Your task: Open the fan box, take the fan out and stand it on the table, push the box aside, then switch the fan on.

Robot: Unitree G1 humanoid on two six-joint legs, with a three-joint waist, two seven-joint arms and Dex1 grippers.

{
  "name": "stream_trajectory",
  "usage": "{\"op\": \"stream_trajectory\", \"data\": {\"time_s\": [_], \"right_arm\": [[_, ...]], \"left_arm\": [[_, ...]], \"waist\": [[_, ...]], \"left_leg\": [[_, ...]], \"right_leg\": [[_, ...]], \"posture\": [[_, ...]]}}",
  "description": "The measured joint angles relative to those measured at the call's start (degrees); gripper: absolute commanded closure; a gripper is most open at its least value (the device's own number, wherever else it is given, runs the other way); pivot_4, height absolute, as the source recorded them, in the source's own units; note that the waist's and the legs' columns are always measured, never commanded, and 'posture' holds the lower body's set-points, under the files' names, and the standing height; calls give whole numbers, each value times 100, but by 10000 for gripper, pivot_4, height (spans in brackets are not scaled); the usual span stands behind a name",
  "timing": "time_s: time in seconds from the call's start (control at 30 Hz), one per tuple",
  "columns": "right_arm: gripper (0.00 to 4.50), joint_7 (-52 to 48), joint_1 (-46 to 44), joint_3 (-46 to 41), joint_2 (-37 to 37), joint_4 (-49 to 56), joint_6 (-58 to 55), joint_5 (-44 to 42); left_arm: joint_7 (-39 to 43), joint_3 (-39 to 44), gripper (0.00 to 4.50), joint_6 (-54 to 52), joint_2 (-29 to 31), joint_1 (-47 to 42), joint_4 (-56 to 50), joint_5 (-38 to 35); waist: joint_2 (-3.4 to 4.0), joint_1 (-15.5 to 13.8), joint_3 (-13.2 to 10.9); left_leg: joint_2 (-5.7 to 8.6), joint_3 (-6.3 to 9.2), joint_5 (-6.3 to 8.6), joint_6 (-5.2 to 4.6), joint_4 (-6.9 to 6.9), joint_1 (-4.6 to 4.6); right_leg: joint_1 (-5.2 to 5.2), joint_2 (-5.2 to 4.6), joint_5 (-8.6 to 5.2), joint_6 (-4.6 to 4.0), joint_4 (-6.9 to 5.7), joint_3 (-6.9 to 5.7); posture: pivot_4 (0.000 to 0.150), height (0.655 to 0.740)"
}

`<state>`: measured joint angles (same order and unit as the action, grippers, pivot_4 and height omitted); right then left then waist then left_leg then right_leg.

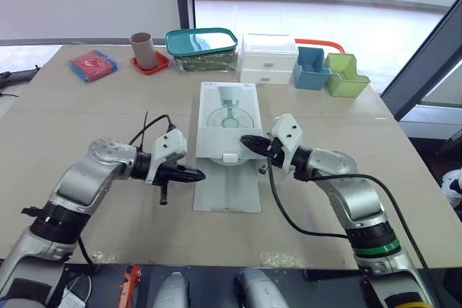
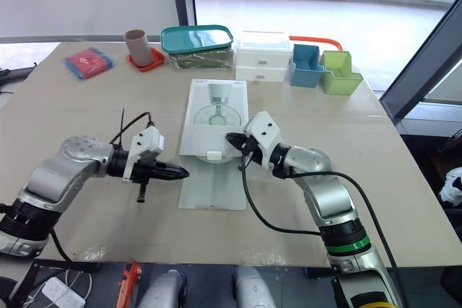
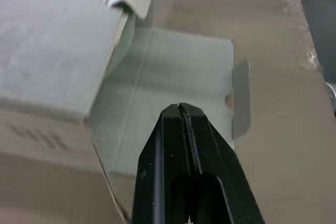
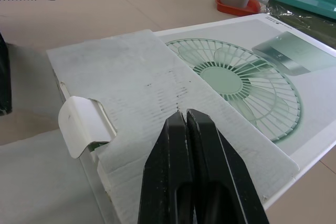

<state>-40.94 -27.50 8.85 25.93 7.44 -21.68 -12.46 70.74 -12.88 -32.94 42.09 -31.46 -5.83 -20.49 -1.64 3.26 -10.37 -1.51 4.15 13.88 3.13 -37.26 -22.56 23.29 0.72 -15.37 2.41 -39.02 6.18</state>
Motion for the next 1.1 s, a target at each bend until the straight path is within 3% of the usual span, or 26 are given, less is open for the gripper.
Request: {"op": "stream_trajectory", "data": {"time_s": [0.33, 0.67, 1.1], "right_arm": [[44404, -34, -25, 1, -11, -78, 73, 33], [44404, -41, -27, 1, -24, -88, 118, 50], [44404, -40, -18, 1, -18, -80, 119, 53]], "left_arm": [[-238, 278, 45000, -44, 68, -77, 447, 24], [-1296, 762, 45000, 590, -532, -246, 1513, 276], [-1516, 830, 45000, 630, -905, -174, 1546, 251]], "waist": [[-1, 0, 0], [-1, -17, 0], [-1, -17, 0]], "left_leg": [[-2, 0, 0, 0, 0, 0], [-1, 1, 0, 0, -2, -2], [-1, 1, 0, 0, -2, -2]], "right_leg": [[2, 2, 1, -1, 0, -1], [2, 0, 2, -2, 0, -1], [1, -1, 3, -3, 0, -2]], "posture": [[1500, 7400], [1500, 7400], [1500, 7400]]}}
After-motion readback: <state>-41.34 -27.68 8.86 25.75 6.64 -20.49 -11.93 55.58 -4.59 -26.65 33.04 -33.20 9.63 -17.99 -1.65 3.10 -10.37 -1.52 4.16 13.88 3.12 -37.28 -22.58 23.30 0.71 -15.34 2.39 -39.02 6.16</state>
